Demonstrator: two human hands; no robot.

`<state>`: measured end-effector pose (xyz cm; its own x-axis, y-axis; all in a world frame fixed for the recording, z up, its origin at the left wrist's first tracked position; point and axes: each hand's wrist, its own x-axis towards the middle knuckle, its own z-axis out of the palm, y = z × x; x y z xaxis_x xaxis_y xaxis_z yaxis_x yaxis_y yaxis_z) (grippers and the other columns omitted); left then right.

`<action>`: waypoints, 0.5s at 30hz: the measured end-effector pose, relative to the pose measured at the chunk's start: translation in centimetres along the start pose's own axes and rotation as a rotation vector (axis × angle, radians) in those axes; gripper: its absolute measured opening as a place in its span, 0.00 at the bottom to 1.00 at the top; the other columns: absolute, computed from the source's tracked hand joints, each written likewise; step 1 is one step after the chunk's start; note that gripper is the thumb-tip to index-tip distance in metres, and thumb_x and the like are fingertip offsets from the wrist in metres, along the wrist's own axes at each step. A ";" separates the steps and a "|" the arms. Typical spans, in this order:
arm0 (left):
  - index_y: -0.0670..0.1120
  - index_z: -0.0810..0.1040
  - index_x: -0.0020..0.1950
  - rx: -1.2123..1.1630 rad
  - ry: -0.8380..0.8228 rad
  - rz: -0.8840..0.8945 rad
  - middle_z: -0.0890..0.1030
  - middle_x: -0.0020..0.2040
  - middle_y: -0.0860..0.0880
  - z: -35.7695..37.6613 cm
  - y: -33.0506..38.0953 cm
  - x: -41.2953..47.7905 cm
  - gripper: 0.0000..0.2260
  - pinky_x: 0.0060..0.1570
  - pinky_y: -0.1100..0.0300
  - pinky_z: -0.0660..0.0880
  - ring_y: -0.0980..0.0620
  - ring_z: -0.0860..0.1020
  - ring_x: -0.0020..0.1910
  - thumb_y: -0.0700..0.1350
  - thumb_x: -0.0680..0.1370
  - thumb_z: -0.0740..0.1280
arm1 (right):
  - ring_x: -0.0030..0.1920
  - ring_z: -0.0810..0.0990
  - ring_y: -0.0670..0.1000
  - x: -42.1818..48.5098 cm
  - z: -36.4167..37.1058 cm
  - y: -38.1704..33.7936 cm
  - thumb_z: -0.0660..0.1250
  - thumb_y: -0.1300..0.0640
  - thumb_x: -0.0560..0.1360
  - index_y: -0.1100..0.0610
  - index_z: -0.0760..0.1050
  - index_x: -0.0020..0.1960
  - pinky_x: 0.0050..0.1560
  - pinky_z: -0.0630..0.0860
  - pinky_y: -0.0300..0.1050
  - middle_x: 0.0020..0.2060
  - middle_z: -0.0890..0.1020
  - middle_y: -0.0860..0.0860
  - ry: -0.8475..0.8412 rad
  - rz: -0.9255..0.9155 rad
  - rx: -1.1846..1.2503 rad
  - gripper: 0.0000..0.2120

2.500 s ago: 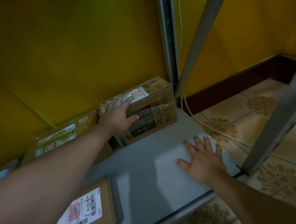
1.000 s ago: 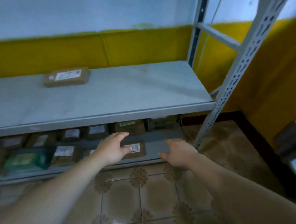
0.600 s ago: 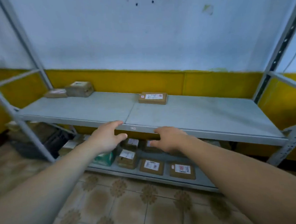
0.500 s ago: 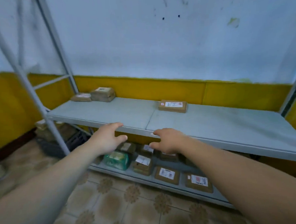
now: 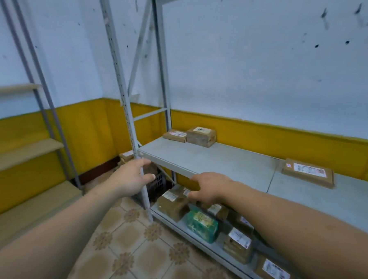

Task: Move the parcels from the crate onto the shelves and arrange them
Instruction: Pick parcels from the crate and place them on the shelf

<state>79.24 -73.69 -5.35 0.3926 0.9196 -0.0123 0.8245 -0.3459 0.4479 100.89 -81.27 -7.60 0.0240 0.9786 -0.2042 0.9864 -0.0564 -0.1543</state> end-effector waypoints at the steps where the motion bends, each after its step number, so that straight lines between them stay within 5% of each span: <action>1: 0.52 0.63 0.76 0.002 0.006 -0.016 0.66 0.75 0.49 -0.5 -0.9 1.3 0.26 0.65 0.51 0.70 0.47 0.69 0.69 0.54 0.79 0.65 | 0.67 0.74 0.55 2.0 -0.2 -0.2 0.62 0.37 0.78 0.50 0.68 0.73 0.65 0.72 0.52 0.68 0.75 0.53 0.003 -0.016 -0.005 0.28; 15: 0.50 0.64 0.75 0.024 0.103 -0.251 0.68 0.73 0.49 -6.1 -13.4 19.2 0.26 0.65 0.54 0.70 0.48 0.70 0.69 0.55 0.79 0.65 | 0.65 0.75 0.56 29.6 -3.2 -8.6 0.60 0.35 0.78 0.51 0.67 0.74 0.62 0.75 0.55 0.68 0.75 0.53 0.001 -0.256 0.052 0.30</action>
<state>73.24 -50.25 -6.12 0.1323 0.9908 -0.0290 0.9006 -0.1079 0.4210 93.64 -51.17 -9.28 -0.2248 0.9625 -0.1517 0.9508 0.1826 -0.2504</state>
